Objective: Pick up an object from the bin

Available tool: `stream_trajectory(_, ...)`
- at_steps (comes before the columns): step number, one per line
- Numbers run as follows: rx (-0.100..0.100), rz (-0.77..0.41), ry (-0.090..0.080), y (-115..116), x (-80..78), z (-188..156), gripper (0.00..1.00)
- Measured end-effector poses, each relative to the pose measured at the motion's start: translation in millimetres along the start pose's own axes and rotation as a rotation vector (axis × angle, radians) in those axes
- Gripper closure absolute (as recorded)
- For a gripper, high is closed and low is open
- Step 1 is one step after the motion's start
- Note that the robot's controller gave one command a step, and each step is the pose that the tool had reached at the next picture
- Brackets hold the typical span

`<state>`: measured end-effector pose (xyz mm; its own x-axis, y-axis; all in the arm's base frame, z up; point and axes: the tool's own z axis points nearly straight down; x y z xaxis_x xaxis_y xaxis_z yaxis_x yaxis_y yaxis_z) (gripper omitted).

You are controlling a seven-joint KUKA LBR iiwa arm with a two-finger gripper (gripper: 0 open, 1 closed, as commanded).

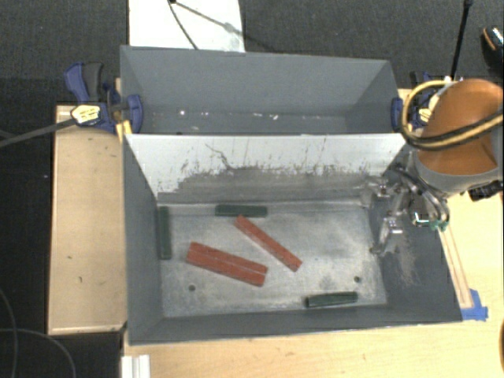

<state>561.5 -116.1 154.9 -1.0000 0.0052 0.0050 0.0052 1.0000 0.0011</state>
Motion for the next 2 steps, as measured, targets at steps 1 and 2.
stream_trajectory(1, 0.002, -0.006, -0.008, 0, -1.9, -5, 1.00)
stream_trajectory(2, -0.001, 0.239, -0.003, 27, -4.4, 21, 1.00)
